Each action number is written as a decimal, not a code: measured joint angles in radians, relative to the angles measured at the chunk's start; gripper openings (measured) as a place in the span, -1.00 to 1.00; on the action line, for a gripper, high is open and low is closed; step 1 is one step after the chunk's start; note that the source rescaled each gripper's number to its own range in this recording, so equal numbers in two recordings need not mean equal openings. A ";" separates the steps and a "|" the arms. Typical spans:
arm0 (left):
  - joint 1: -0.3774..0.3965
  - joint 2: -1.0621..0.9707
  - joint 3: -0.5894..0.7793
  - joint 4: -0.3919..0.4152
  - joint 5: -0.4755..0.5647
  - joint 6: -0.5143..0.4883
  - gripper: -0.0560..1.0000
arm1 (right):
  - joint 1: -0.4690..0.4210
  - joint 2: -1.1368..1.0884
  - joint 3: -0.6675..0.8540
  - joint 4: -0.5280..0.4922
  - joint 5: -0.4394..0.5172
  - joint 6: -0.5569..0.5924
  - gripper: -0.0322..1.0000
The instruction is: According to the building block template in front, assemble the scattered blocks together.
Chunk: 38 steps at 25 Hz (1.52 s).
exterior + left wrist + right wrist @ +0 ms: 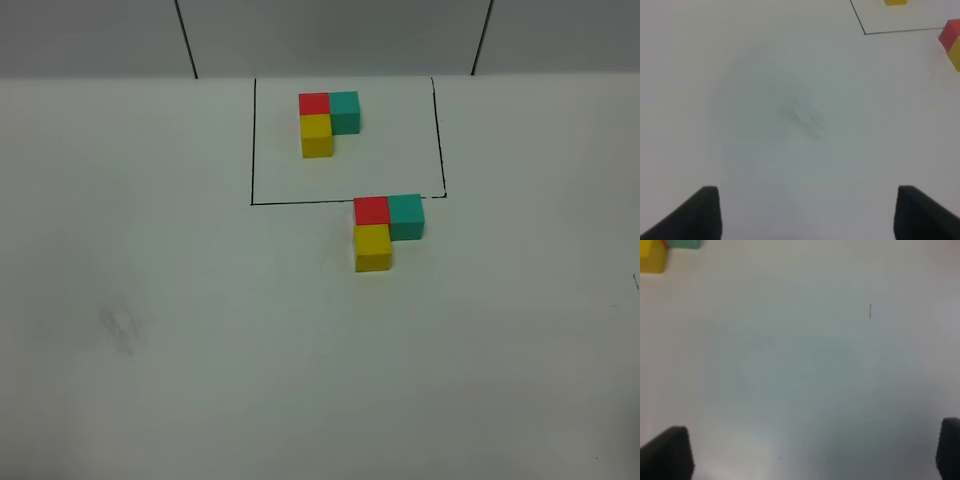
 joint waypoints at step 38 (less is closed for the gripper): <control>0.000 0.000 0.000 0.000 0.000 0.000 0.19 | 0.049 -0.498 0.167 -0.016 -0.017 0.060 0.87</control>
